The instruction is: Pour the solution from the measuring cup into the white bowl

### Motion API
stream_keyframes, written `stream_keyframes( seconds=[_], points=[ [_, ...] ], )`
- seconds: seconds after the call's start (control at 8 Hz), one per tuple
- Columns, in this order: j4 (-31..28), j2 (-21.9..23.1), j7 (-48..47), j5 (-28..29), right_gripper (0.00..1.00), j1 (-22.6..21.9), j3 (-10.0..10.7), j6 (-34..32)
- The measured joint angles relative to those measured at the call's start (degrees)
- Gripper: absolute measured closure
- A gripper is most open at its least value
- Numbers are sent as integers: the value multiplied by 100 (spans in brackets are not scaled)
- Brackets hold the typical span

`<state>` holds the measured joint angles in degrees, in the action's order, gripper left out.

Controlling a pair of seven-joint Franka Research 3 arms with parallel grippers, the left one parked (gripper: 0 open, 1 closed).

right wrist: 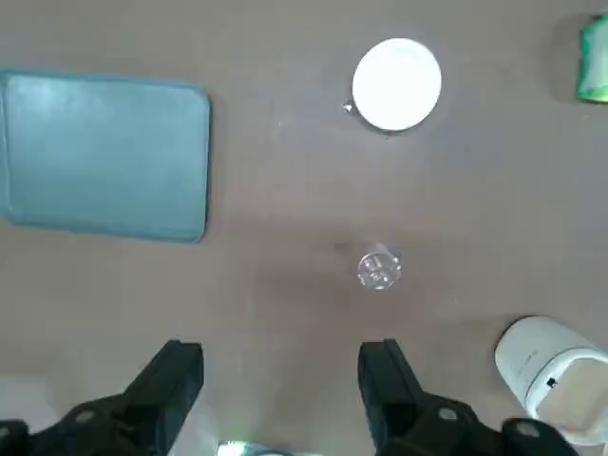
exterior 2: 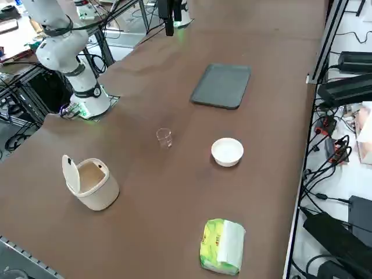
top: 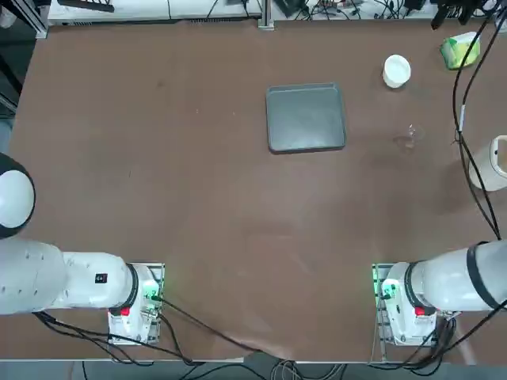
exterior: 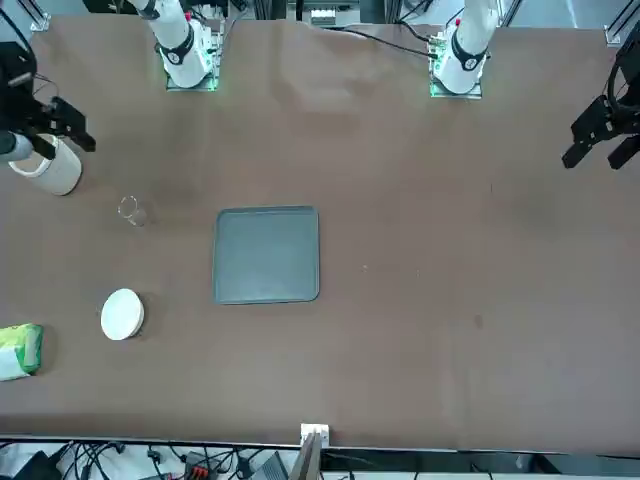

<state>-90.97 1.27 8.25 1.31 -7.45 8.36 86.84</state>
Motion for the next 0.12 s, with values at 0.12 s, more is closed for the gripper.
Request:
stream_keyframes(
  seconds=[0.12],
  points=[
    [-38, 15, -1, 0, 0, 105, -50, 105]
  ],
)
